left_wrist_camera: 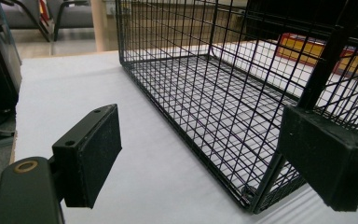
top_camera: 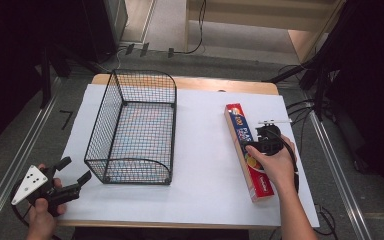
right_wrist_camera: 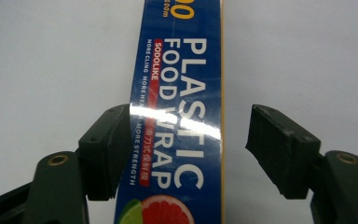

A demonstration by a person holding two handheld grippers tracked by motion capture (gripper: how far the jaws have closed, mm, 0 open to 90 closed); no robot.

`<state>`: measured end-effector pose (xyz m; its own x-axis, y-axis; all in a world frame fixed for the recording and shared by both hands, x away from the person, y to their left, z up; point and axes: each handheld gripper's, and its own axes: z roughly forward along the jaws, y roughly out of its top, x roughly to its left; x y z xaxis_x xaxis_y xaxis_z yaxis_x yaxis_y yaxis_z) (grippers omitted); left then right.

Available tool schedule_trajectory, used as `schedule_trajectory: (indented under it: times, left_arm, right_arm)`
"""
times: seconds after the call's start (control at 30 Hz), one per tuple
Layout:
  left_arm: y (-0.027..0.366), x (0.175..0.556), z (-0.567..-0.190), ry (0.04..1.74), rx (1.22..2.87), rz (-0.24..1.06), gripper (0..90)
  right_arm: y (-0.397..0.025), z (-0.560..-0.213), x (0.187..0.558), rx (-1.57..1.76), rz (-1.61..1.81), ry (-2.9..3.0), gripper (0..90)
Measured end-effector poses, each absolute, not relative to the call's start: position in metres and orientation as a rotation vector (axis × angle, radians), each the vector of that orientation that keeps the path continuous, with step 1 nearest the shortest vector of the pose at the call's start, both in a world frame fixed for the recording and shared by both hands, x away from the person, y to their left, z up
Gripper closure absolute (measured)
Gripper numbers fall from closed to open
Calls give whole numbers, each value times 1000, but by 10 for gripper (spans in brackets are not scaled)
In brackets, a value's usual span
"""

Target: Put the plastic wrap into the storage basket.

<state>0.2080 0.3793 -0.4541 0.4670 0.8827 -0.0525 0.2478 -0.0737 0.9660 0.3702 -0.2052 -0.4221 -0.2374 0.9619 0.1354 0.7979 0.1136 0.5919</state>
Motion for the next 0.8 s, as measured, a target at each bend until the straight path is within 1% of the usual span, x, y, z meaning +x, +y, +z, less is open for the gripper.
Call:
schedule_trajectory:
  times: [0.13, 0.2, 0.6, 0.8]
  left_arm:
    - [379, 208, -454, 1004, 1598, 708, 136]
    - [379, 208, -454, 1003, 1598, 707, 136]
    - [379, 208, -454, 1001, 1602, 707, 136]
    - [379, 208, -454, 1001, 1602, 706, 136]
  right_arm:
    - [-201, -423, 373, 1759, 845, 2123, 352]
    - [-198, -424, 374, 1755, 823, 2135, 356]
    - [-192, -433, 383, 1824, 736, 2163, 341]
    - [-188, -435, 387, 1830, 680, 2172, 350]
